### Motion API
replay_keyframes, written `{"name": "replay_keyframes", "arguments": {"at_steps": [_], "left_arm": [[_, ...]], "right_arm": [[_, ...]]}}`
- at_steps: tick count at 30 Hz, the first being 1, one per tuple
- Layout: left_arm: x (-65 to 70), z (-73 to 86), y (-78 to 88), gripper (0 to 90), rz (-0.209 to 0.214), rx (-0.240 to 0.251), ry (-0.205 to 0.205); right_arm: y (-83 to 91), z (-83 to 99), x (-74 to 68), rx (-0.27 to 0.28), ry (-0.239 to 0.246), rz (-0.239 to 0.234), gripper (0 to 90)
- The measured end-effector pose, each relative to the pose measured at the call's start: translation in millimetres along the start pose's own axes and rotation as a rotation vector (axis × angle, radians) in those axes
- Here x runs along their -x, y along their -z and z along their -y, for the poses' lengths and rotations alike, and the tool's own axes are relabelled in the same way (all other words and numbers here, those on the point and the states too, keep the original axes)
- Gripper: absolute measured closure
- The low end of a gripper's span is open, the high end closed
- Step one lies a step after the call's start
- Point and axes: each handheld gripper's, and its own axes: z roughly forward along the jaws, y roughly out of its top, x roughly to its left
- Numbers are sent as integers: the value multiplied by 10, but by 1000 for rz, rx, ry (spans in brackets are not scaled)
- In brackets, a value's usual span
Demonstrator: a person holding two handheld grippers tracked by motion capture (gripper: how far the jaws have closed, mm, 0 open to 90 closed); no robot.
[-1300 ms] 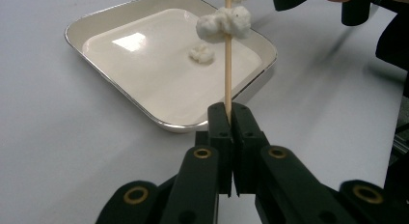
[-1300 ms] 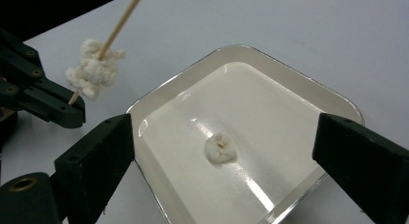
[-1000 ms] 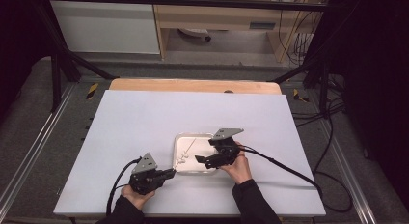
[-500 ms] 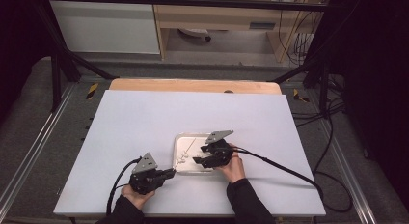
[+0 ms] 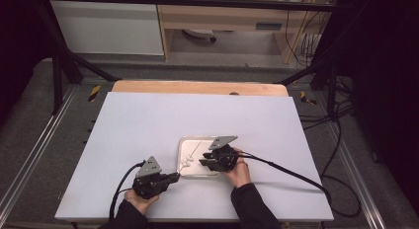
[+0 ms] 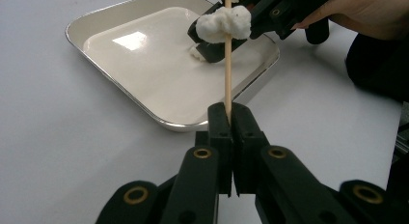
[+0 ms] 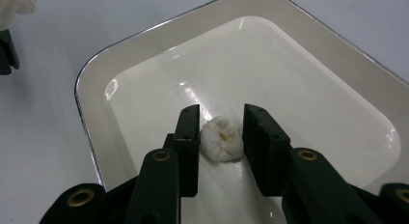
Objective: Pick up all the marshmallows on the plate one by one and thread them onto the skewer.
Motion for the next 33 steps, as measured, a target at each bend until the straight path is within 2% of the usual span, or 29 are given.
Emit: {"name": "replay_keyframes", "arguments": {"at_steps": [8,18,22,30,33], "left_arm": [[6,0,0,883,2,-3,-4],[13,-2,4,884,4,-1,-6],[13,-2,7,883,3,0,-5],[20,-3,4,883,8,4,-5],[24,-4,2,883,10,4,-6]], "right_arm": [[48,-27,0,23,-50,-7,718],[291,-136,-19,77,-111,-49,717],[365,-159,-31,95,-121,-61,717],[564,-179,2,149,-174,-91,717],[645,-186,10,163,-180,-89,721]]}}
